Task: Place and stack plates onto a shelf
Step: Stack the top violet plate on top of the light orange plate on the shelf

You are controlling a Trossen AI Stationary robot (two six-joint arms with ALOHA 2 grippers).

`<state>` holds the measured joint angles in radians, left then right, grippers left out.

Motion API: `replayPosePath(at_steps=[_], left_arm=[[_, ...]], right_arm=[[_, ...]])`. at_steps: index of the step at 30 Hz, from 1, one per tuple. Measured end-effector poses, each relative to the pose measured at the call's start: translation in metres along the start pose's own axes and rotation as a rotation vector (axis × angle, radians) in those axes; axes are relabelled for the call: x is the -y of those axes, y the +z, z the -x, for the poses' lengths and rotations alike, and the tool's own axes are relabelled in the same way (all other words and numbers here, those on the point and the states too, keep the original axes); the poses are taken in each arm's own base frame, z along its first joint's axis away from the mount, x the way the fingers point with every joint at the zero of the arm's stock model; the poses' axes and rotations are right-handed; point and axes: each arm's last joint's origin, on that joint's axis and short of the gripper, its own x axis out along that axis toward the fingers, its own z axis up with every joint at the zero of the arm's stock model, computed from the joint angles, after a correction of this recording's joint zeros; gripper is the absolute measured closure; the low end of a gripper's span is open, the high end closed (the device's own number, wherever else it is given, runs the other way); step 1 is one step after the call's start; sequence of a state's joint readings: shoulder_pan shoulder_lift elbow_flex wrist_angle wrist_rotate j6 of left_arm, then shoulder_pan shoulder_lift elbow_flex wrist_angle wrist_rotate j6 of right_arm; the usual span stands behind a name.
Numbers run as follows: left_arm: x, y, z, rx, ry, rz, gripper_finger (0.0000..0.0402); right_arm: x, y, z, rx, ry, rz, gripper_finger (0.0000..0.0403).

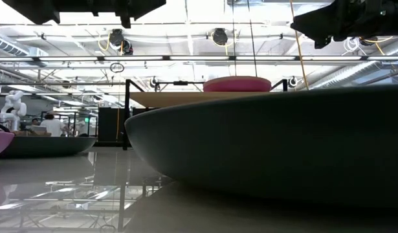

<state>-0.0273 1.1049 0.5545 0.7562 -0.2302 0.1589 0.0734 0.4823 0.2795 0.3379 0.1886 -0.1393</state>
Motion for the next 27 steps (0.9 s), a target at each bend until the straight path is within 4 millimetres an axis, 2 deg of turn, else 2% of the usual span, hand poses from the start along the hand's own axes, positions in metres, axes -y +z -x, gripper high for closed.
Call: replayPosePath(at_steps=[6,11,22,27], left_arm=[[0.0,0.0,0.0,-0.001,0.0,-0.001,0.0259],[0.0,0.0,0.0,-0.002,0.0,-0.001,0.0259],[0.0,0.0,0.0,-0.002,0.0,0.0,0.0259],[0.0,0.0,0.0,-0.002,0.0,-0.001,0.0259]], right_arm=[[0.001,0.008,-0.007,-0.119,-0.015,-0.02,0.0284],[0.001,0.005,-0.011,-0.199,-0.08,-0.028,0.0284],[0.002,0.005,-0.013,-0.253,-0.108,-0.029,0.0284],[0.004,0.011,-0.013,-0.377,-0.16,-0.052,0.0284]])
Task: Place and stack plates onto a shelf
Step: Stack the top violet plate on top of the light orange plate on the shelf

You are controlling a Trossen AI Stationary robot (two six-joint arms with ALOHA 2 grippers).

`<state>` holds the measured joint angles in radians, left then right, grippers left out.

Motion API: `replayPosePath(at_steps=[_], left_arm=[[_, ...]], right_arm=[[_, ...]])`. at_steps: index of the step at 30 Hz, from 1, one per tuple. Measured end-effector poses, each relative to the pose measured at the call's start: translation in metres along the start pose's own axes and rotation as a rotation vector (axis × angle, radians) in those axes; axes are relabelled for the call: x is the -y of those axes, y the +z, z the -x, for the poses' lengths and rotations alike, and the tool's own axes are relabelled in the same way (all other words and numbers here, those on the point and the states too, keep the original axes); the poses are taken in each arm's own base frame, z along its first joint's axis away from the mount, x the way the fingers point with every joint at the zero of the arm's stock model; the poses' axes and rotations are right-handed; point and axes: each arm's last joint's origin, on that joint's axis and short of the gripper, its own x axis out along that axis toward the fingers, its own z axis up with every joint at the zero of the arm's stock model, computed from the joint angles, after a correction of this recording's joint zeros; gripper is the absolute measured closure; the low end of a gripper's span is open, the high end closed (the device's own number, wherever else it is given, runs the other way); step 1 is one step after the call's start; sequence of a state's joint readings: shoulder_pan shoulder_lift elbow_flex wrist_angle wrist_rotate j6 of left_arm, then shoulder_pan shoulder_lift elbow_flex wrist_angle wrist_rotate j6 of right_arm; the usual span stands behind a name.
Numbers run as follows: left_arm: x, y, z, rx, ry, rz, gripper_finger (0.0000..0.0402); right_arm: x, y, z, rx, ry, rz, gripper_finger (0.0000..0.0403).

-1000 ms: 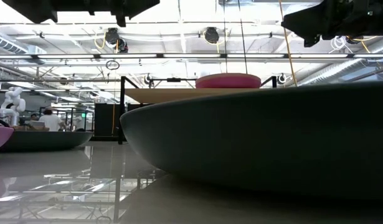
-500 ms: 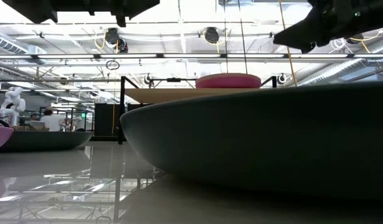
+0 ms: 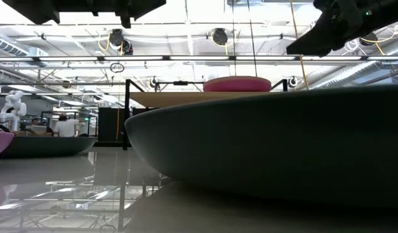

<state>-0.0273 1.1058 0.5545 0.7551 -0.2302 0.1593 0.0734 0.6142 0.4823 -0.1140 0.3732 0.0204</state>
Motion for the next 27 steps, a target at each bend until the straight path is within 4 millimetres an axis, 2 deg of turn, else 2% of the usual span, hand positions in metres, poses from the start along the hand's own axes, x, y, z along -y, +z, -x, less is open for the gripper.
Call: replayPosePath(at_steps=[13,20,27], left_arm=[[0.0,0.0,0.0,0.0,0.0,0.001,0.0259],[0.0,0.0,0.0,0.0,0.0,0.0,0.0259],[0.0,0.0,0.0,0.0,0.0,0.003,0.0259]], right_arm=[[0.004,-0.012,0.005,-0.195,-0.025,-0.071,0.0284],[0.015,-0.024,0.001,-0.324,-0.126,-0.138,0.0284],[0.028,-0.044,-0.008,-0.549,-0.256,-0.157,0.0284]])
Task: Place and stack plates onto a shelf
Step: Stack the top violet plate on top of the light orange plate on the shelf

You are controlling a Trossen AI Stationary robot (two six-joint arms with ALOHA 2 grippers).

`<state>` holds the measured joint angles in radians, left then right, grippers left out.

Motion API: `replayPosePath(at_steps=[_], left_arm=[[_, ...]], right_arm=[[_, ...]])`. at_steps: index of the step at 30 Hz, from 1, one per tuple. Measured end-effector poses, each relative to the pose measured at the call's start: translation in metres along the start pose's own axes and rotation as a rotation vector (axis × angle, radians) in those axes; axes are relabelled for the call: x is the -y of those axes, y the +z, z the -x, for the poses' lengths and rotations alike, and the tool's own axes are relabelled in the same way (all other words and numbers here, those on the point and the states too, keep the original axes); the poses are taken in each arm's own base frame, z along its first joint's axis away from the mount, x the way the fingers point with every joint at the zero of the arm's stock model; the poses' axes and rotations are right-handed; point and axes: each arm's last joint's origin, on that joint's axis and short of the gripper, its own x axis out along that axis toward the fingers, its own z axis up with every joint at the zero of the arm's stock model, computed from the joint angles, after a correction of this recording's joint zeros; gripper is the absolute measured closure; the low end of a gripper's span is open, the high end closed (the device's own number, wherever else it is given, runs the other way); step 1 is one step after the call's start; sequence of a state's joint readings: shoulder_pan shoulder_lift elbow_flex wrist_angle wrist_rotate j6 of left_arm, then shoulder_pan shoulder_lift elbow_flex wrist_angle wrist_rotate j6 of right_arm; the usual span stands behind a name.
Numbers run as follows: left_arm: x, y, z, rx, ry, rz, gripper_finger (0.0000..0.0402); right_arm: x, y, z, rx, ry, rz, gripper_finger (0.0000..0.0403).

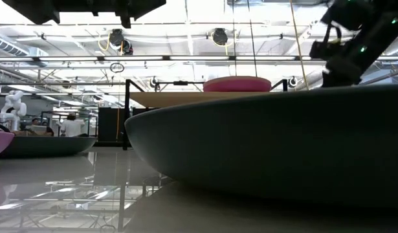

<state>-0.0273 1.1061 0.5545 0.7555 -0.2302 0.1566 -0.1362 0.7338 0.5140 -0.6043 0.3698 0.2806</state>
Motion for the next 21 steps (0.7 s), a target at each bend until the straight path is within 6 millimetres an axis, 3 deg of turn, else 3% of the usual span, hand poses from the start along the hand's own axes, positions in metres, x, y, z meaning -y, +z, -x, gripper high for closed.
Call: replayPosePath(at_steps=[10,21], left_arm=[[0.0,0.0,0.0,0.0,0.0,0.0,0.0259],[0.0,0.0,0.0,-0.002,0.0,0.0,0.0259]], right_arm=[[0.009,-0.002,-0.035,-0.2,-0.127,-0.028,0.0284],[0.012,-0.003,-0.062,-0.301,-0.171,0.021,0.0284]])
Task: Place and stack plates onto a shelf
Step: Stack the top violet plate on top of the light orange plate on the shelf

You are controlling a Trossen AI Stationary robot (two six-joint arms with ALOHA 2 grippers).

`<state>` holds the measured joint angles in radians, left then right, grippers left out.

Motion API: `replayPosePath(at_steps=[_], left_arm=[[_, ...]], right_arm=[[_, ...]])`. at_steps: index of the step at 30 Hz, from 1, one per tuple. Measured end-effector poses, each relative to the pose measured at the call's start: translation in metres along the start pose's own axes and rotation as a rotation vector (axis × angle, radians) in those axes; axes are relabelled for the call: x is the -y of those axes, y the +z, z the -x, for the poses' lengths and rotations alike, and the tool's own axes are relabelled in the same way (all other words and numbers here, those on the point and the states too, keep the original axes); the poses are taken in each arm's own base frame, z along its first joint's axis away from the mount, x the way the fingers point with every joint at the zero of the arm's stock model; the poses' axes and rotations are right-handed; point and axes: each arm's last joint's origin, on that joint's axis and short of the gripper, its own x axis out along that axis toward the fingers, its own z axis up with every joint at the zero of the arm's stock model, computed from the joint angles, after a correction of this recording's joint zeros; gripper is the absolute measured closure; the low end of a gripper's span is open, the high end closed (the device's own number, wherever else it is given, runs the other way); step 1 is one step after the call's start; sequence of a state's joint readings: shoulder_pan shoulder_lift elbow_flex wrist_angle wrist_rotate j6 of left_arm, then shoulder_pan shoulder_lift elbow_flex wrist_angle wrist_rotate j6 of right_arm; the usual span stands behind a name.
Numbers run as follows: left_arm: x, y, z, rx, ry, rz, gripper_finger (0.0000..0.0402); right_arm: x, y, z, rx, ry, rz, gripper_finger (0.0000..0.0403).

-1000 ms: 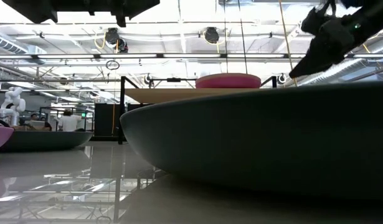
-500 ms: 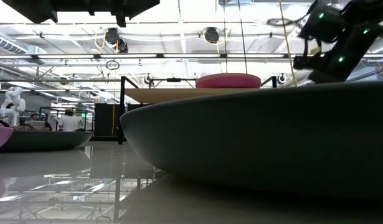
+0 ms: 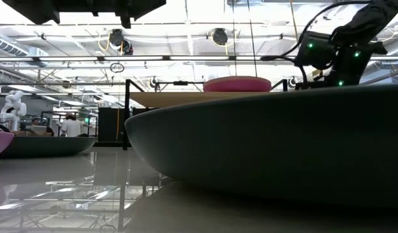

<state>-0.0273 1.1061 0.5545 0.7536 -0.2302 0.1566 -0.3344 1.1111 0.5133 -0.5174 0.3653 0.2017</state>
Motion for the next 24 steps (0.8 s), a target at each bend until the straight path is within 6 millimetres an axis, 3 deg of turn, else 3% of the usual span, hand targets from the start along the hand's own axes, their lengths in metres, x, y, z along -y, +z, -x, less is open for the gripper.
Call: replayPosePath(at_steps=[17,20,24], left_arm=[[0.0,0.0,0.0,-0.001,0.0,0.0,0.0259],[0.0,0.0,0.0,-0.001,0.0,0.0,0.0259],[0.0,0.0,0.0,-0.001,0.0,0.0,0.0259]], right_arm=[[0.008,-0.018,-0.026,-0.038,-0.037,-0.044,0.0287],[0.009,-0.017,-0.026,-0.033,-0.037,-0.055,0.0304],[0.01,-0.017,-0.024,-0.019,-0.035,-0.073,0.0357]])
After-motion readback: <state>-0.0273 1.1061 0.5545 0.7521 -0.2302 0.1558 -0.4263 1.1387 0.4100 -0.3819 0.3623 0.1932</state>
